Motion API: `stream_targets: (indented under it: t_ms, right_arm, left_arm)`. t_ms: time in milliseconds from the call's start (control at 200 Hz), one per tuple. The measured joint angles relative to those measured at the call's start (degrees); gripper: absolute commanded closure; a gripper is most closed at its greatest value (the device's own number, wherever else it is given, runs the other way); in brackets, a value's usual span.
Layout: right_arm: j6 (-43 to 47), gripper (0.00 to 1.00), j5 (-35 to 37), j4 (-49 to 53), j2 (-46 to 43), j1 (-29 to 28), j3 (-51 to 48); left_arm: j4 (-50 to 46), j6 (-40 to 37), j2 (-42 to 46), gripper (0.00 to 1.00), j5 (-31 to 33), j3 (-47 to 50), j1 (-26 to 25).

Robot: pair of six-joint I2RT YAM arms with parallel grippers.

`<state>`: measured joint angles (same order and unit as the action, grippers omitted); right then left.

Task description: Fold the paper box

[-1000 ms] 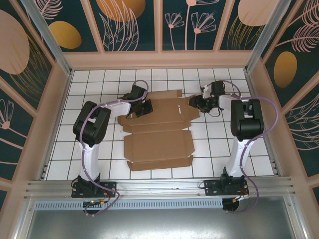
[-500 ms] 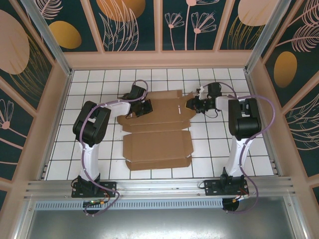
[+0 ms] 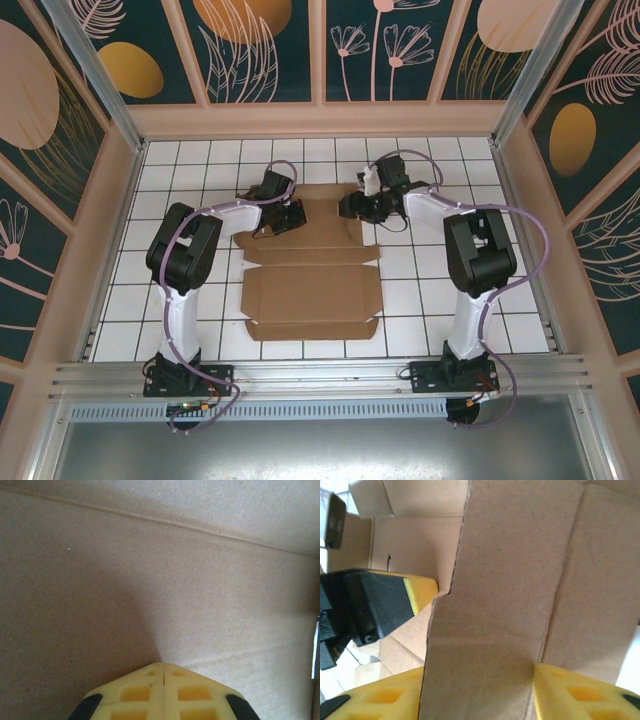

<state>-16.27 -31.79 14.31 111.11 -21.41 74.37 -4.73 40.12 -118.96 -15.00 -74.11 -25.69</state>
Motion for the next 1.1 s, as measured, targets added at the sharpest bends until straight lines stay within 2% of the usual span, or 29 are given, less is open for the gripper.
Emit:
stream_targets:
  t_ms: [90, 345, 560, 636, 796, 866, 941, 1056, 1101]
  right_arm:
    - [0.1, 0.37, 1.6, 1.0, 2.6, -1.8, 2.3]
    - [0.9, 0.34, 9.2, 2.4, 4.5, -5.3, 4.0]
    - [2.3, 0.31, 17.3, 3.5, -1.6, -5.2, 2.0]
    - [2.8, 0.28, 18.9, 3.7, -4.1, -4.7, 1.2]
    - [4.0, 0.30, 20.2, 3.7, -7.5, -3.5, -0.9]
    - [4.4, 0.39, 20.9, 3.8, -7.8, -3.0, -1.5]
    - [5.1, 0.52, 22.9, 4.2, -7.8, -2.9, -1.8]
    - [7.4, 0.87, 27.8, 5.8, -7.8, -3.1, -1.7]
    - [7.7, 0.95, 30.3, 6.7, -7.5, -3.5, -1.5]
  left_arm:
    - [0.0, 0.0, 0.0, 1.00, 0.0, 0.0, 0.1]
    - [0.1, 0.0, 0.0, 1.00, 0.0, 0.1, 0.1]
    - [0.2, 0.0, 0.0, 1.00, 0.1, 0.1, 0.1]
    - [0.2, 0.0, 0.0, 1.00, 0.3, 0.1, 0.1]
    - [0.2, 0.0, 0.0, 1.00, 0.5, 0.1, 0.1]
    - [0.2, 0.0, 0.0, 1.00, 0.5, 0.1, 0.1]
    - [0.2, 0.0, 0.0, 1.00, 0.5, 0.1, 0.1]
    - [0.2, 0.0, 0.0, 1.00, 0.6, 0.1, 0.1]
    - [0.2, 0.0, 0.0, 1.00, 0.6, 0.1, 0.1]
